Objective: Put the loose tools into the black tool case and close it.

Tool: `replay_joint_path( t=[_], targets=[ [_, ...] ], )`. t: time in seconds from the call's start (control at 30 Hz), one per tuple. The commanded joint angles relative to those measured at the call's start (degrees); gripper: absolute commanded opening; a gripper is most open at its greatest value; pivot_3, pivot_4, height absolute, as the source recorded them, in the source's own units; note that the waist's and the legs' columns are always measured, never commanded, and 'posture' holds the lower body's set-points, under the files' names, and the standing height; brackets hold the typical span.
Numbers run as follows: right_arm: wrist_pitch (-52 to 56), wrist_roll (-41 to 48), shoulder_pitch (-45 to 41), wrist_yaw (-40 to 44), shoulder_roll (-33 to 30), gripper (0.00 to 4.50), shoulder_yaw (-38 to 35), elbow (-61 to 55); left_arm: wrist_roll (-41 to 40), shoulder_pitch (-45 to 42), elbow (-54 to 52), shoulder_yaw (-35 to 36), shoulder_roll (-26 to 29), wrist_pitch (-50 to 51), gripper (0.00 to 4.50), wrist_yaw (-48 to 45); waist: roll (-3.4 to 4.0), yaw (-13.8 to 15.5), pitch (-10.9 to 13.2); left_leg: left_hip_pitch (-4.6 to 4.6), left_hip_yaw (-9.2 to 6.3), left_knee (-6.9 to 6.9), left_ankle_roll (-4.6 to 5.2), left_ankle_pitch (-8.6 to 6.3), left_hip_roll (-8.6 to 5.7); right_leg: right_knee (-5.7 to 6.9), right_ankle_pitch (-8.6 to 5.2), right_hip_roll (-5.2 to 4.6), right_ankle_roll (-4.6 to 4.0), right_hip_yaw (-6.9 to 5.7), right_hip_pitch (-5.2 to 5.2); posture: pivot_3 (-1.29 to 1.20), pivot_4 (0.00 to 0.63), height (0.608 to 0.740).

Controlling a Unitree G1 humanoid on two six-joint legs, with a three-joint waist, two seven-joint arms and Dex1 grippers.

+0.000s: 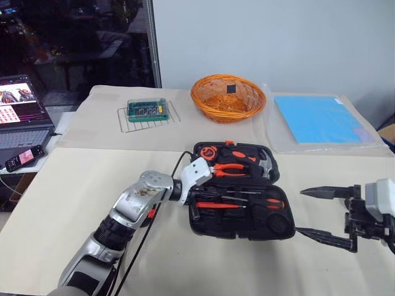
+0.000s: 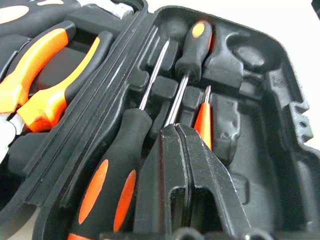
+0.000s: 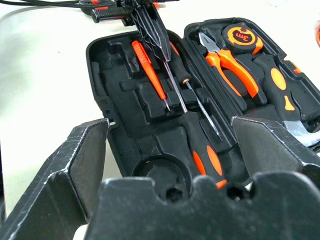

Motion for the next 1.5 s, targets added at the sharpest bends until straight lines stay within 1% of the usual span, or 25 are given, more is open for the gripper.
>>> replay_joint_path(
  t=[0.03, 0.07, 0.23, 0.33, 0.43, 0.47, 0.53, 0.6, 0.63, 0.7, 0.73, 0.8, 0.9, 0.97, 1.1, 1.2, 1.23, 1.3, 1.37, 1.5],
  targets=[
    [-0.1, 0.9, 0.1, -0.4, -0.1, 4.50, -1.9, -1.5, 2.6, 1.6, 0.3, -3.2, 0.9, -4.9, 0.02, -1.4, 0.00, 0.0, 0.0, 0.00, 0.00, 0.00, 0.00, 0.00, 0.00, 0.00, 0.00, 0.00, 0.00, 0.00, 0.00, 0.00, 0.150, 0.740],
    [0.0, 1.0, 0.2, -0.4, -0.1, 4.50, -2.0, -1.7, 3.4, 2.1, 0.8, -3.8, 1.2, -5.8, 0.02, -1.6, 0.02, 0.1, 0.0, 0.00, -0.01, 0.01, 0.00, 0.00, 0.00, 0.00, 0.00, 0.00, -0.01, -0.01, 0.00, 0.00, 0.150, 0.740],
    [0.1, 1.1, 0.8, -0.4, 0.0, 4.50, -2.4, -2.0, 10.0, 4.7, 4.9, -7.2, 3.7, -18.7, 0.02, -2.6, 0.13, 0.0, -0.1, 0.08, 0.00, -0.03, 0.00, -0.01, 0.01, -0.03, -0.02, -0.01, -0.04, 0.00, 0.06, 0.00, 0.150, 0.740],
    [0.2, 1.2, 1.0, -0.6, 0.0, 4.50, -2.5, -2.3, 11.2, 5.7, 7.5, -5.9, 2.5, -25.6, 0.02, -1.2, 0.31, 0.1, -0.2, 0.25, 0.02, -0.06, 0.02, -0.02, 0.01, -0.05, -0.03, -0.06, -0.05, 0.00, 0.20, 0.00, 0.150, 0.740],
    [0.1, 1.2, 1.1, -0.7, 0.0, 4.50, -2.4, -2.4, 13.2, 6.7, 10.6, -5.0, 2.5, -35.0, 0.02, -0.3, 0.54, 0.1, -0.4, 0.36, 0.02, -0.06, 0.02, -0.02, 0.02, -0.04, -0.11, -0.14, 0.10, 0.00, 0.28, 0.00, 0.150, 0.740],
    [0.1, 1.1, 1.2, -0.8, 0.0, 4.50, -2.4, -2.4, 13.7, 7.0, 11.2, -4.9, 2.6, -37.4, 0.02, -0.3, 0.60, 0.1, -0.4, 0.40, 0.02, -0.06, 0.02, -0.02, 0.01, -0.03, -0.19, -0.16, 0.24, 0.00, 0.33, 0.00, 0.150, 0.740],
    [-0.1, 1.0, 1.1, -0.8, 0.0, 4.50, -2.1, -2.2, 13.5, 7.7, 12.5, -3.8, 1.8, -40.6, 0.02, 0.4, 0.69, 0.1, -0.5, 0.61, 0.02, -0.06, 0.01, -0.02, 0.02, -0.03, -0.19, -0.20, 0.25, -0.01, 0.52, 0.00, 0.150, 0.740],
    [-0.1, 0.9, 0.8, -0.9, -0.1, 4.50, -1.9, -2.2, 7.7, 7.3, 11.8, 0.7, -1.4, -36.3, 0.02, 1.5, 0.71, 0.1, -0.5, 0.85, 0.04, -0.09, -0.01, -0.04, 0.02, -0.05, -0.20, -0.28, 0.28, -0.02, 0.77, 0.00, 0.150, 0.740],
    [-0.1, 0.9, 0.7, -1.0, -0.1, 4.50, -1.9, -2.2, 3.5, 6.6, 10.8, 3.4, -3.1, -31.5, 0.02, 1.7, 0.68, 0.2, -0.4, 0.85, 0.04, -0.10, -0.09, -0.08, 0.03, -0.06, -0.20, -0.30, 0.31, -0.02, 0.77, 0.00, 0.150, 0.740],
    [-0.1, 0.9, 0.7, -1.1, -0.1, 4.50, -1.9, -2.2, -4.1, 5.6, 8.0, 7.6, -4.4, -23.4, 0.02, 0.2, 0.60, 0.3, -0.4, 0.69, 0.04, -0.07, -0.08, -0.08, 0.02, -0.07, -0.16, -0.35, 0.39, -0.06, 0.70, 0.00, 0.150, 0.740],
    [-0.2, 0.9, 0.6, -1.1, -0.1, 4.50, -1.9, -2.0, -7.7, 5.3, 6.2, 9.0, -4.3, -18.7, 0.02, -0.9, 0.55, 0.3, -0.4, 0.60, 0.04, -0.04, -0.07, -0.06, 0.01, -0.07, -0.13, -0.36, 0.44, -0.06, 0.62, 0.00, 0.150, 0.740],
    [-0.4, 0.7, 0.6, -1.1, 0.0, 4.50, -1.8, -1.8, -12.5, 5.2, 3.3, 10.6, -3.7, -10.9, 0.02, -1.9, 0.47, 0.1, -0.3, 0.31, 0.04, 0.00, 0.12, 0.05, 0.01, -0.05, -0.09, -0.35, 0.47, -0.04, 0.35, 0.00, 0.150, 0.740],
    [-0.3, 0.7, 0.3, -1.4, 0.1, 4.50, -1.4, -1.9, -17.2, 5.6, -0.1, 11.8, -1.8, -3.0, 0.02, -3.0, 0.47, -0.2, -0.3, 0.15, 0.06, -0.05, 0.17, 0.09, 0.00, -0.01, -0.09, -0.28, 0.46, -0.01, 0.13, 0.00, 0.150, 0.740],
    [-0.3, 0.7, 0.3, -1.6, 0.1, 4.50, -1.0, -1.9, -18.7, 5.1, -1.9, 11.5, -0.1, 1.4, 0.02, -3.6, 0.46, -0.2, -0.3, 0.14, 0.05, -0.09, 0.16, 0.09, 0.00, 0.00, -0.02, -0.19, 0.52, -0.02, 0.12, 0.00, 0.150, 0.740],
    [-0.3, 0.6, 0.2, -2.0, 0.2, 4.50, -0.6, -2.1, -17.7, 3.8, -4.1, 9.7, 2.1, 7.3, 0.02, -1.6, 0.45, -0.1, -0.3, 0.07, 0.04, -0.09, 0.16, 0.09, -0.01, -0.02, -0.11, -0.14, 0.40, -0.05, 0.08, 0.00, 0.150, 0.740],
    [-0.2, 0.6, 0.3, -2.2, 0.3, 4.50, -0.5, -2.2, -16.1, 2.9, -5.3, 8.4, 2.6, 10.6, 0.02, 1.2, 0.43, 0.0, -0.3, 0.06, 0.05, -0.04, 0.16, 0.09, -0.03, -0.03, -0.17, -0.16, 0.40, -0.02, 0.09, 0.00, 0.150, 0.740],
    [-0.2, 0.6, 0.4, -2.2, 0.3, 4.50, -0.5, -2.3, -15.6, 2.6, -5.4, 8.1, 2.6, 11.3, 0.02, 2.1, 0.42, 0.1, -0.3, 0.06, 0.04, -0.02, 0.16, 0.09, -0.04, -0.04, -0.16, -0.17, 0.41, -0.02, 0.11, 0.00, 0.150, 0.740],
    [-0.1, 0.7, 0.7, -2.3, 0.4, 4.50, -0.7, -2.4, -15.1, 2.8, -7.1, 6.7, 4.7, 11.9, 0.02, 0.9, 0.39, 0.1, -0.3, 0.06, 0.05, -0.02, 0.16, 0.09, -0.04, -0.04, -0.15, -0.17, 0.41, -0.01, 0.11, 0.00, 0.150, 0.740],
    [0.0, 0.7, 0.8, -2.4, 0.5, 4.50, -0.8, -2.6, -16.2, 3.5, -8.5, 6.7, 5.9, 12.6, 0.02, -0.5, 0.37, 0.0, -0.3, 0.05, 0.04, -0.04, 0.15, 0.10, -0.04, -0.03, -0.15, -0.16, 0.40, -0.01, 0.08, 0.00, 0.150, 0.740],
    [-0.1, 0.8, 1.3, -2.4, 0.6, 4.50, -1.0, -2.7, -15.8, 4.7, -8.6, 5.8, 8.7, 11.0, 0.02, -3.4, 0.38, -0.1, -0.3, 0.03, 0.04, -0.12, 0.12, 0.10, -0.02, -0.03, -0.18, -0.15, 0.32, 0.00, 0.00, 0.00, 0.150, 0.740]
  ],
)
